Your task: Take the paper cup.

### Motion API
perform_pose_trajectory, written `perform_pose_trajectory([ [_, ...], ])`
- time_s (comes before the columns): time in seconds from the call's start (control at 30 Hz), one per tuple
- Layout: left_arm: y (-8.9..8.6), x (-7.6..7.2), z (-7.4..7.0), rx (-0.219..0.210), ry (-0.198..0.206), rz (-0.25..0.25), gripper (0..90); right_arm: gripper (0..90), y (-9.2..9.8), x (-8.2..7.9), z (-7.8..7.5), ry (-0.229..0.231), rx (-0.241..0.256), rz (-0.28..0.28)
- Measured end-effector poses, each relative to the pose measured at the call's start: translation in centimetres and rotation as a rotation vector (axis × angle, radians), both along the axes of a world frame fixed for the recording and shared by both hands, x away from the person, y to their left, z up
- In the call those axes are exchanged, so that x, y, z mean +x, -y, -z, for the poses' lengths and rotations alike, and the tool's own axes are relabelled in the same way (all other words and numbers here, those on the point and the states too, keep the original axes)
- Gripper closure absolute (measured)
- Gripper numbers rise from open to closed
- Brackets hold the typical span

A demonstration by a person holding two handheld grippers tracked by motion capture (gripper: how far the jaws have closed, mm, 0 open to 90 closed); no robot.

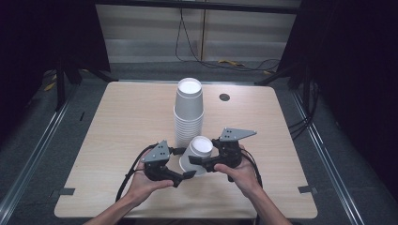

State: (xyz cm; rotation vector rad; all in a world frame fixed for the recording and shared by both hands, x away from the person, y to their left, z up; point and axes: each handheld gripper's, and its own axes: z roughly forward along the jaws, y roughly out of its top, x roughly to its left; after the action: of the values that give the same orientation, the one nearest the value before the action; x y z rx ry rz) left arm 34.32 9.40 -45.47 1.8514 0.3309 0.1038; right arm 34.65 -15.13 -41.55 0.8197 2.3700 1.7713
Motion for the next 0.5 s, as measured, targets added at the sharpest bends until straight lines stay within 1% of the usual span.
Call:
perform_pose_trajectory([
  [0.03, 0.1, 0.0, 0.1, -0.003, -0.008, -0.001, 13.0, 21.8, -0.1, 0.0, 0.1, -0.002, 0.004, -0.001],
  [0.13, 0.2, 0.0, 0.2, -0.008, -0.009, 0.014, 11.3, 21.8, -0.3, 0.0, 0.3, -0.014, 0.018, -0.007],
  [0.17, 0.2, 0.0, 0.2, -0.007, -0.009, 0.01, 10.7, 21.8, -0.3, 0.0, 0.4, -0.021, 0.024, -0.011],
  [0.33, 0.2, 0.0, 0.2, -0.017, -0.004, 0.02, 9.6, 21.8, -0.9, -0.1, 0.6, -0.023, 0.034, -0.024],
  [0.37, 0.1, 0.0, 0.1, -0.021, -0.006, 0.016, 9.5, 21.8, -1.0, -0.2, 0.6, -0.024, 0.039, -0.029],
  [0.5, 0.2, 0.0, 0.2, -0.037, -0.015, 0.025, 8.8, 21.7, -1.4, -0.3, 0.6, -0.019, 0.049, -0.041],
])
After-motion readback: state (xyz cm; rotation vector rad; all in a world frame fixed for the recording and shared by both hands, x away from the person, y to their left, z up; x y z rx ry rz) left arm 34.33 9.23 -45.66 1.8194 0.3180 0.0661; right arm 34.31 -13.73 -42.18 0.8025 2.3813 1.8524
